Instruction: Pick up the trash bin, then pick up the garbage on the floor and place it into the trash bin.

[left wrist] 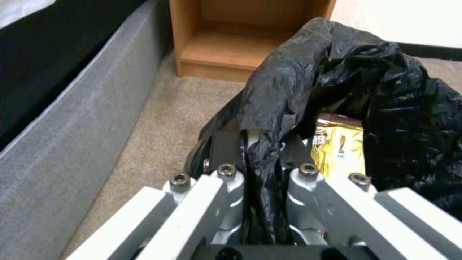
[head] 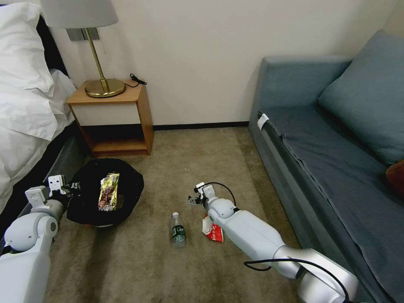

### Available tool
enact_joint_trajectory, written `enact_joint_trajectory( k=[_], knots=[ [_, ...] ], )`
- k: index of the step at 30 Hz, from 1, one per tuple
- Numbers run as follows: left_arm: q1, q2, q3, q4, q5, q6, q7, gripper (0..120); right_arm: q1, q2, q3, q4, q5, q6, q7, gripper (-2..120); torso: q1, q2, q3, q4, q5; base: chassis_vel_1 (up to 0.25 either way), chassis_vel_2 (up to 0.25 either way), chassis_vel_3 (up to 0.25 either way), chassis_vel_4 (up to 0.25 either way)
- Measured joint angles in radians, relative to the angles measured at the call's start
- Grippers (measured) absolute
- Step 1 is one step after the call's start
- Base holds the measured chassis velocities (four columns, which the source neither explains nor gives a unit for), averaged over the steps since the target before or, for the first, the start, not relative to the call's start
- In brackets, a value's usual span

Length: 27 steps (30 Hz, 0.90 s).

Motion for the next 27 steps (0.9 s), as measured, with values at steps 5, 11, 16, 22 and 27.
enact_joint_trajectory(
  k=[5,11,16,22,27],
  knots=[
    [-0.002,-0.001,0.007,-0.005,0.001,0.004,0.0,7,0.001,-0.043,-0.017,0.122,0.177,-0.16,0.148,100,0.0,0.0,0.0,0.0001,-0.0001,0.0,0.0,0.0,0.0],
    [-0.002,0.004,0.01,-0.007,0.002,0.006,0.0,7,-0.008,-0.054,-0.021,0.196,0.282,-0.252,0.257,100,0.0,0.0,0.0,0.0002,-0.0001,0.0,0.0,0.0,0.0],
    [-0.002,0.007,0.011,-0.008,0.002,0.007,0.0,7,-0.018,-0.049,-0.024,0.218,0.323,-0.283,0.309,100,0.0,0.0,0.0,0.0002,-0.0002,0.0,0.0,0.0,0.0],
    [0.006,0.009,0.012,-0.014,0.002,0.011,0.001,7,-0.037,-0.034,-0.027,0.207,0.333,-0.283,0.341,100,0.0,0.0,0.0,0.0002,-0.0003,0.0,0.0,0.0,0.0],
    [0.01,0.005,0.013,-0.02,0.005,0.013,0.002,7,-0.05,-0.023,-0.024,0.181,0.329,-0.282,0.344,100,0.0,0.0,0.0,0.0001,-0.0002,0.0,0.0,0.0,0.0]
  ],
)
